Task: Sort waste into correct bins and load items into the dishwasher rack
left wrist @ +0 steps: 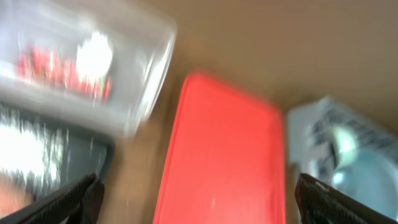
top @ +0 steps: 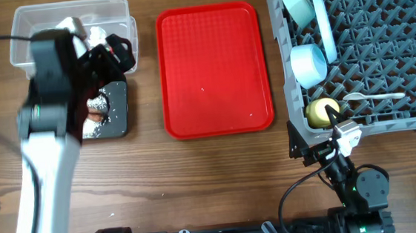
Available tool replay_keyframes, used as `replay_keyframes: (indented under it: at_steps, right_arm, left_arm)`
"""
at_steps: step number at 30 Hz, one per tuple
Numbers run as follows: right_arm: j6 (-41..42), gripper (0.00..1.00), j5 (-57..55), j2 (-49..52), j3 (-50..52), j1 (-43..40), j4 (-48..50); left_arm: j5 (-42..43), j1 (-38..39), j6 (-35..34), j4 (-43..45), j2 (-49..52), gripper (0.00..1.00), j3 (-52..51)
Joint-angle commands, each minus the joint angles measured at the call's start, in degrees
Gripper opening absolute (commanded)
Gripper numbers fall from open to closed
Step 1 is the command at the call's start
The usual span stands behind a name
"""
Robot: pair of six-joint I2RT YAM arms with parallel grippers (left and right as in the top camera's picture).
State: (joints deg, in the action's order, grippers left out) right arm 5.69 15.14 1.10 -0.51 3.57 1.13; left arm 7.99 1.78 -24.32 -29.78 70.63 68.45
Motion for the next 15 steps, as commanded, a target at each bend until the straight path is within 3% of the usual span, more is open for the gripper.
replay_keyframes:
  at_steps: [1, 7, 15]
  right_arm:
    - [-1.05, 1.00, -0.33, -0.90, 0.22, 0.33, 0.20]
    - [-1.05, 1.00, -0.33, -0.90, 0.22, 0.33, 0.20]
    - [-1.05, 1.00, -0.33, -0.90, 0.22, 0.33, 0.20]
  left_arm:
    - [-5.29, -0.02, 8.68, 13.68, -13.68, 1.00, -15.32]
    - [-5.75, -2.78, 9.11, 30.99, -33.86, 1.00, -38.75]
    - [-5.77, -5.46, 8.94, 32.39, -53.64, 1.00, -54.84]
